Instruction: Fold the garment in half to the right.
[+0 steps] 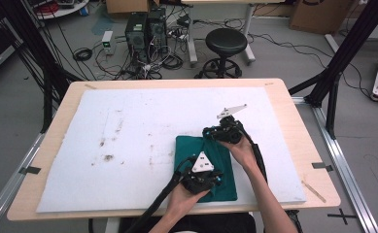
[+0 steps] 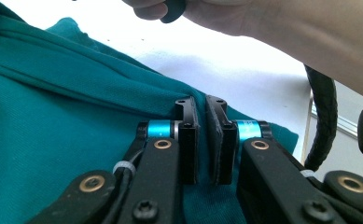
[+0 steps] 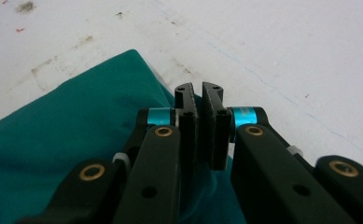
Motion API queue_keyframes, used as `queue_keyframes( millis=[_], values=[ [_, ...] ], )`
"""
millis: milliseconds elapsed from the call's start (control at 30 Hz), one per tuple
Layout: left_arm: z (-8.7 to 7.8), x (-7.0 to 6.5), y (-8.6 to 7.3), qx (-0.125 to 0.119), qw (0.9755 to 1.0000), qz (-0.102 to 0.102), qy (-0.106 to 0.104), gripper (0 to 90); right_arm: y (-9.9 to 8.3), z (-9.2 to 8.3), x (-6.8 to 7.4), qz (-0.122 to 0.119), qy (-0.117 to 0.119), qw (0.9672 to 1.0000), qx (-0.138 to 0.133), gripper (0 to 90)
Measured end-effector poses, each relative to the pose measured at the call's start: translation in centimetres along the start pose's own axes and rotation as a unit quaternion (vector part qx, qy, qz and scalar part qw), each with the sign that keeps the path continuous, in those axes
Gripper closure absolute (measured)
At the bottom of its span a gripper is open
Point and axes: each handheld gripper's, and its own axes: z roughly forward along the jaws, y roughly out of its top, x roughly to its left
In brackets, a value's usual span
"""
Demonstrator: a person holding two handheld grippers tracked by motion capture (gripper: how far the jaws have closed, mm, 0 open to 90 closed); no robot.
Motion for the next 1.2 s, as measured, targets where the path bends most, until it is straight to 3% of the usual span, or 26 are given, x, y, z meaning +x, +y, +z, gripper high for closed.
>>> queue_keyframes(
  millis=[667, 867, 1067, 1200],
  values=[
    [0.8, -0.4, 0.5, 0.007, 1.0000, 0.001, -0.003, 83.1, -0.7, -0.5, -0.6, 0.003, -0.009, 1.0000, -0.001, 84.8],
    [0.9, -0.4, 0.4, 0.012, 0.9998, 0.007, -0.016, 76.6, -0.8, -0.7, -0.7, 0.009, -0.017, 0.9998, 0.001, 79.9],
    [-0.2, -0.1, 0.7, -0.008, 0.9998, 0.004, -0.019, 66.7, -1.1, -1.9, -1.1, 0.035, -0.035, 0.9987, -0.013, 71.2],
    [-1.8, 0.6, 1.0, -0.032, 0.9994, -0.001, -0.007, 63.5, -1.2, -3.0, -1.3, 0.048, -0.042, 0.9975, -0.030, 69.1]
  ],
)
